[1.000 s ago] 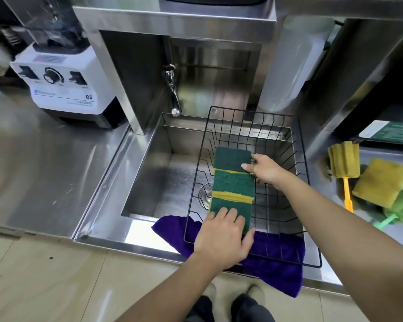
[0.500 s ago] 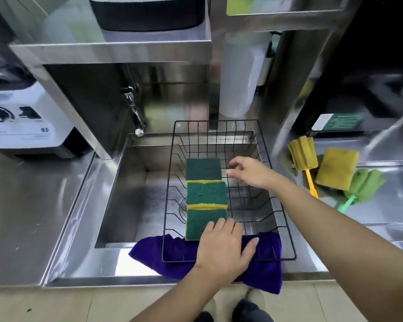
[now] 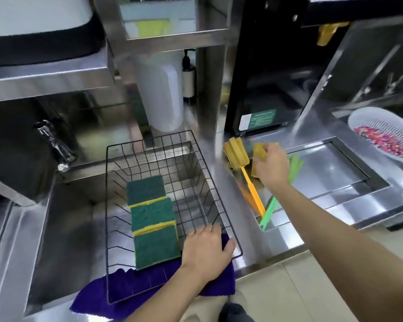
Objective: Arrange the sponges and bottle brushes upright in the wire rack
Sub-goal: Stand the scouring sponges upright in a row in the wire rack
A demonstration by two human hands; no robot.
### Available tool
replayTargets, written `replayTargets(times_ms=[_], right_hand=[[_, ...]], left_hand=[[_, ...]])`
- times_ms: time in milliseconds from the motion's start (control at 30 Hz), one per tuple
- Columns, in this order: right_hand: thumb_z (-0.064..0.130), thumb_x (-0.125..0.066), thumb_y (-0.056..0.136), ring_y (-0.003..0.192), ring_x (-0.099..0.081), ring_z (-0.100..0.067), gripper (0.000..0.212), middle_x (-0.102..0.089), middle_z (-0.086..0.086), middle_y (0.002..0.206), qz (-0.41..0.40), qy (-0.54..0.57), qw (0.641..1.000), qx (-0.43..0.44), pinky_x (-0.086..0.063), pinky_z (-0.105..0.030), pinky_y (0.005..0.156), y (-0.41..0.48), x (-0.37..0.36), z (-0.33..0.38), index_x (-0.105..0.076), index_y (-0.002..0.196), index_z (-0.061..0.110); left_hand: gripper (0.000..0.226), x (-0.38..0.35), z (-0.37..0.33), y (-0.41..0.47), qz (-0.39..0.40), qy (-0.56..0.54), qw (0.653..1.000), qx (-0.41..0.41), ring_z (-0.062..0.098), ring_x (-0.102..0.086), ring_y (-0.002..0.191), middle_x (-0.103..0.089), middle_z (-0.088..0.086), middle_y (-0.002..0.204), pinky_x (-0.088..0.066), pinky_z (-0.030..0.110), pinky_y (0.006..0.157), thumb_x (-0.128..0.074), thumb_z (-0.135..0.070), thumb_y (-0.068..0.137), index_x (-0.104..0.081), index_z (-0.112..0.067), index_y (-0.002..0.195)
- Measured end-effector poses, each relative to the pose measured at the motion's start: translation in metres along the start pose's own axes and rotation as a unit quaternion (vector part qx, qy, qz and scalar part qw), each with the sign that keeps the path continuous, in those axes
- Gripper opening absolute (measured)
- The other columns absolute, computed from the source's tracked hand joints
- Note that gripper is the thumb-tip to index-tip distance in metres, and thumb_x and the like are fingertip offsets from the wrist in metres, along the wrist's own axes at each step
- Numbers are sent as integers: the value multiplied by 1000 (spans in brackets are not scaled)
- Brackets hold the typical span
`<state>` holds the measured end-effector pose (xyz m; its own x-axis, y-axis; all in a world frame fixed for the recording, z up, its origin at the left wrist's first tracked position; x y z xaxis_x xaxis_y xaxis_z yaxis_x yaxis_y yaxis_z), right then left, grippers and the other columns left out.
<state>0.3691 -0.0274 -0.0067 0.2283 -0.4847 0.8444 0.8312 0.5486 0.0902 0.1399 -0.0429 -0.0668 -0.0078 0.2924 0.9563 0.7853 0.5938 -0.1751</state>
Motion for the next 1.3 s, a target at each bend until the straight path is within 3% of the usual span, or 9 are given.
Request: replayTargets(times_ms=[133, 300, 733, 833, 900, 1033, 1167, 1233, 1300], right_hand=[[31, -65, 84, 127, -42, -38, 59, -51, -21, 133, 35, -62, 995, -63, -32, -45, 104, -1, -8, -36, -44, 129, 1], [36, -65, 81, 133, -35, -36, 73, -45, -20, 140, 83, -33, 988, -127, -26, -44, 107, -3, -24, -53, -30, 137, 4], [32, -71, 73, 132, -35, -34, 73, -43, -15, 140, 114, -43, 975, -185, -28, -43, 104, 8, -34, -56, -38, 132, 5], [21, -71, 70, 115, -51, -34, 51, -58, -12, 107, 92, 33, 980, -176, -36, -41, 97, 8, -37, -53, -50, 113, 5], [14, -73, 70, 97, -59, -31, 49, -54, -6, 87, 88, 146, 971, -170, -45, -41, 87, 5, -36, -49, -46, 109, 4], [10, -73, 75, 97, -56, -23, 71, -50, -7, 104, 40, 280, 946, -158, -46, -35, 85, 3, -19, -41, -33, 133, 2], [27, -68, 72, 95, -57, -31, 50, -47, -10, 104, -42, 322, 931, -168, -51, -37, 73, 2, 3, -30, -42, 109, 5], [34, -64, 72, 89, -57, -27, 45, -43, -11, 112, -24, 358, 923, -142, -58, -37, 58, 0, 6, -19, -35, 102, 16], [36, -60, 80, 72, -63, -27, 39, -45, -10, 109, 36, 381, 918, -105, -48, -26, 37, -5, 3, -1, -29, 100, 22]], left_hand=[[44, 1, -1, -1, 5, 7, 1000, 11, 20, -51, 106, -60, 3, 114, -35, 34, 90, -31, -50, 94, -53, -17, 112], [45, 4, -1, -3, 4, -2, 1000, 22, 19, -51, 105, -60, 2, 114, -35, 32, 89, -32, -52, 94, -53, -17, 114], [47, 0, 1, 0, 5, 8, 999, 42, 19, -51, 105, -60, 2, 113, -35, 33, 89, -32, -54, 93, -56, -18, 112], [47, -1, 2, 0, 2, 8, 999, 40, 18, -50, 107, -60, 1, 115, -34, 33, 90, -31, -54, 93, -55, -19, 114], [48, -1, 2, 0, -1, 9, 999, 39, 18, -50, 107, -59, 0, 116, -34, 33, 91, -31, -54, 93, -55, -19, 116], [49, -2, 3, 0, -9, 18, 999, 33, 18, -50, 106, -60, 1, 114, -34, 32, 90, -30, -55, 94, -56, -18, 113], [54, -1, 3, -1, -22, 18, 999, 26, 19, -51, 105, -61, 1, 113, -35, 32, 89, -24, -58, 92, -57, -19, 112], [59, -1, 4, -3, -31, 19, 999, 23, 18, -51, 104, -61, 0, 111, -34, 32, 87, -20, -59, 89, -57, -20, 110], [56, 0, 8, -5, -45, 20, 999, 23, 18, -51, 102, -61, -1, 108, -34, 32, 86, -21, -60, 91, -58, -20, 107]])
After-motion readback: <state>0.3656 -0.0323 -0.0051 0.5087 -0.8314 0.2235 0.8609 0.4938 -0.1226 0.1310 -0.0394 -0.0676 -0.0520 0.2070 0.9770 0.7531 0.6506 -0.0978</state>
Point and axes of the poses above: each hand's wrist, its own y-axis towards the middle knuckle, its own x-axis out of the back of the hand, z = x × y, the point moved 7 cm from there along y, towards the middle knuckle
